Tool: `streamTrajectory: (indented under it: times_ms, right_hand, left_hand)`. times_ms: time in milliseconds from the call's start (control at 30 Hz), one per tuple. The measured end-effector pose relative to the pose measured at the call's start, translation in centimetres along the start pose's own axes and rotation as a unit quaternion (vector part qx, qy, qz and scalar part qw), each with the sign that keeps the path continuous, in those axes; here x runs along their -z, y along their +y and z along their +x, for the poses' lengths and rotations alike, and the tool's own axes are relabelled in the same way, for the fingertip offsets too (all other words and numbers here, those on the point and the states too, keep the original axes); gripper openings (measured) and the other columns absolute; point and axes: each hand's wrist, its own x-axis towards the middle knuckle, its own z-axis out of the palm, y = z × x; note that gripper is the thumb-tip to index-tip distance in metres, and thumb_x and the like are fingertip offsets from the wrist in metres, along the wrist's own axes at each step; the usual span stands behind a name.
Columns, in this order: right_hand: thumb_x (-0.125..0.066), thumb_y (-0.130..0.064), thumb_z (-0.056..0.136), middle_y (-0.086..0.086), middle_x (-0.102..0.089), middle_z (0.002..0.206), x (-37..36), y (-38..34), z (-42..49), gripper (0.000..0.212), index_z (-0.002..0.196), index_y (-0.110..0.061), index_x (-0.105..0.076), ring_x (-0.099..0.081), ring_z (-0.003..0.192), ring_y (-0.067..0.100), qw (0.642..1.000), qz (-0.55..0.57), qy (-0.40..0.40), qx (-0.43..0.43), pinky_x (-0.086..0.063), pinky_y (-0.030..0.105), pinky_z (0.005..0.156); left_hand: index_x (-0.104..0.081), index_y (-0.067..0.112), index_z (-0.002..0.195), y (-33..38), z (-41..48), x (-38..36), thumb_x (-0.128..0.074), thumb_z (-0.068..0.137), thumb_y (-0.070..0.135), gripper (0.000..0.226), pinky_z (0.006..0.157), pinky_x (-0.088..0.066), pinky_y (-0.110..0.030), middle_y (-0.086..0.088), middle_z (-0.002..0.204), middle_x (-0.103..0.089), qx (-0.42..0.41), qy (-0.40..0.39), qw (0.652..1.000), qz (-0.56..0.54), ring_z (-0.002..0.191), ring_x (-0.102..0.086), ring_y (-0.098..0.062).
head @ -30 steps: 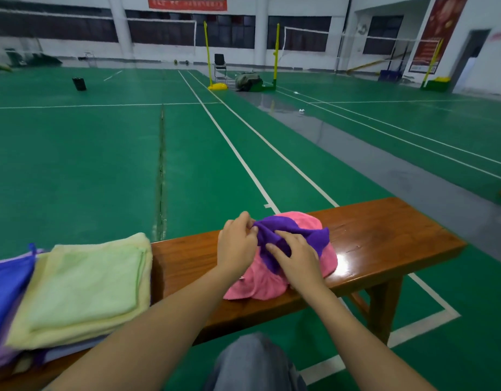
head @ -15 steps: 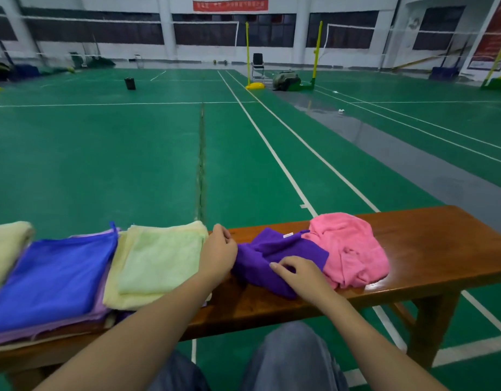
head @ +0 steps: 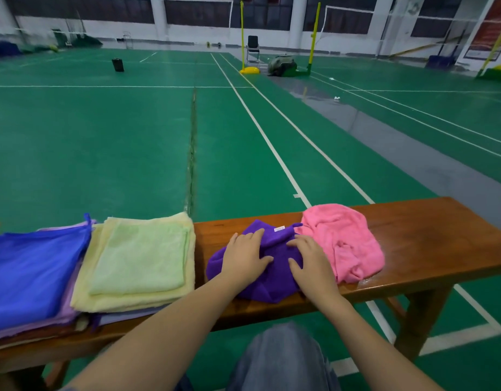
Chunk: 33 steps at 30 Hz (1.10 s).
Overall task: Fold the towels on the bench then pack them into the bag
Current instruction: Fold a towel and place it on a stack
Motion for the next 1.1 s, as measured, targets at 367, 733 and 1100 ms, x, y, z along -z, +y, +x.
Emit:
streamTrajectory:
  times_ms: [367,733,1100]
  right_hand:
    - [-0.062,-0.012,0.087,0.002,-0.061,0.118,-0.2,-0.9,1.4,0.032,0.118,-0.014,-0.056,-0.054,0.107,0.021,0.989,0.037,0.070,-0.127,-0.042,0.035,0.093]
    - [-0.057,-0.005,0.089,0.000,-0.056,0.090,4.1,-1.6,1.8,0.008,0.089,-0.013,-0.055,-0.053,0.079,0.016,0.979,0.067,0.125,-0.147,-0.034,0.019,0.057]
    - [-0.057,-0.004,0.087,0.006,-0.055,0.094,4.1,1.2,0.8,0.014,0.097,-0.010,-0.049,-0.051,0.078,0.021,0.966,0.021,0.077,-0.247,-0.029,0.019,0.050]
  left_hand:
    - [-0.052,0.021,0.099,-1.6,-0.4,1.5,-0.061,0.088,0.037,0.021,0.076,-0.046,-0.030,0.001,0.104,-0.055,0.018,-0.045,0.998,-0.048,0.092,-0.052,-0.015]
    - [-0.050,0.012,0.085,-2.6,-1.0,6.4,-0.050,0.091,0.019,0.009,0.070,-0.039,-0.036,-0.015,0.095,-0.063,0.084,0.089,0.990,-0.070,0.091,-0.057,-0.034]
    - [-0.007,0.008,0.148,-4.3,-2.4,5.6,-0.057,0.082,0.019,0.083,0.071,-0.047,-0.032,-0.010,0.113,-0.059,0.179,-0.045,0.983,-0.004,0.100,-0.061,-0.026]
